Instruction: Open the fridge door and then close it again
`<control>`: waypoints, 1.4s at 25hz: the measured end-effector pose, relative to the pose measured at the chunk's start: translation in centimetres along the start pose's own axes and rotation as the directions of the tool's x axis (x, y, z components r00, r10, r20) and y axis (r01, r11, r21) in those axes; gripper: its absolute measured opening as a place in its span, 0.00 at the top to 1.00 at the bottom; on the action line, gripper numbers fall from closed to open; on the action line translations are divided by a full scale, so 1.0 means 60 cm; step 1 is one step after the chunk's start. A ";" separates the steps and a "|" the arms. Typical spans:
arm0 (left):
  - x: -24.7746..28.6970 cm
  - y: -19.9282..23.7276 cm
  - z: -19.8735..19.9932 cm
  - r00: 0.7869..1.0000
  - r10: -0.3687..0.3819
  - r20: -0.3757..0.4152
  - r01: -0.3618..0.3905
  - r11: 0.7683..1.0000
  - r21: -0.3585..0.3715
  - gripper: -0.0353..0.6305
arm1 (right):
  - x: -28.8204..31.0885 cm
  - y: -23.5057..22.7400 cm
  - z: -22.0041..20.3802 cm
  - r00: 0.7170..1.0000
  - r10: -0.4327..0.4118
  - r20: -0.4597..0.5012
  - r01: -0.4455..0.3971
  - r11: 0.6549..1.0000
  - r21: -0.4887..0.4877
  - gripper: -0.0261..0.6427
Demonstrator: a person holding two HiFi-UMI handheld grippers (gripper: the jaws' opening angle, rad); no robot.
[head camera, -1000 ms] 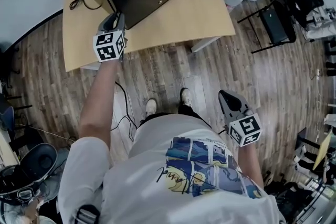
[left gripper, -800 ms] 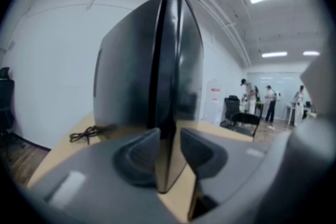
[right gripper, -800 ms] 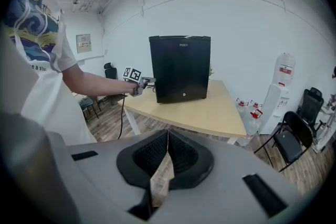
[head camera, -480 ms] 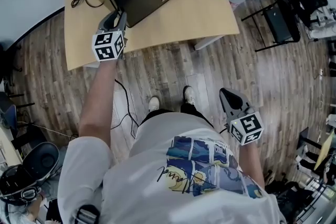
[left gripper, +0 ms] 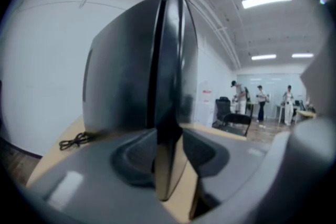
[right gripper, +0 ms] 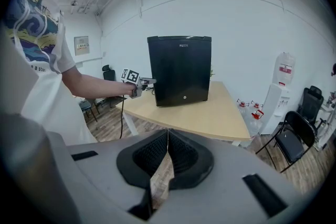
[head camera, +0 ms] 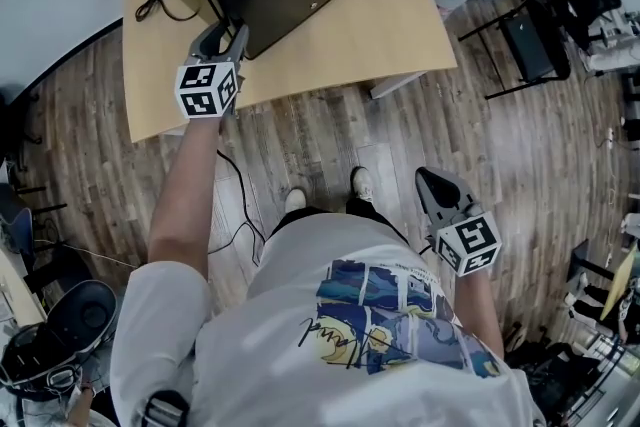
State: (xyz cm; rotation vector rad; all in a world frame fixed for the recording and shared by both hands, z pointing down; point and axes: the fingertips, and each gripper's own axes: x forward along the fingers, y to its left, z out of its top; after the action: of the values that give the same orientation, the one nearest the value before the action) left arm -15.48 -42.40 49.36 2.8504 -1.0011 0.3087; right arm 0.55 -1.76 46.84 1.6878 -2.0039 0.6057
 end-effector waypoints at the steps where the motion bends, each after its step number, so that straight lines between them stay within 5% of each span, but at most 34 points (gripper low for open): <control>1: 0.000 0.000 0.001 1.000 -0.003 0.000 0.003 1.000 -0.003 0.71 | 0.001 0.001 0.001 1.000 0.001 -0.001 -0.001 1.000 -0.002 0.94; 15: -0.004 -0.008 0.002 0.998 0.043 -0.036 -0.042 0.999 0.005 0.72 | -0.018 -0.006 -0.010 1.000 0.011 -0.007 -0.011 1.000 -0.023 0.94; 19: -0.026 -0.060 -0.005 0.999 0.019 -0.027 -0.017 0.998 0.056 0.73 | -0.031 -0.014 -0.017 1.000 0.010 -0.008 -0.010 1.000 -0.018 0.94; 35: -0.039 -0.140 -0.009 0.993 0.111 -0.042 -0.111 0.994 0.015 0.73 | -0.052 -0.066 -0.031 0.998 0.061 0.030 -0.061 0.998 -0.019 0.94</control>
State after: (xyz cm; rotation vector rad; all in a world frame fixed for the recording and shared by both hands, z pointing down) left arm -12.10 -34.37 49.08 2.7916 -1.1559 0.3859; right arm 5.01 1.21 46.64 1.6398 -2.0827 0.5847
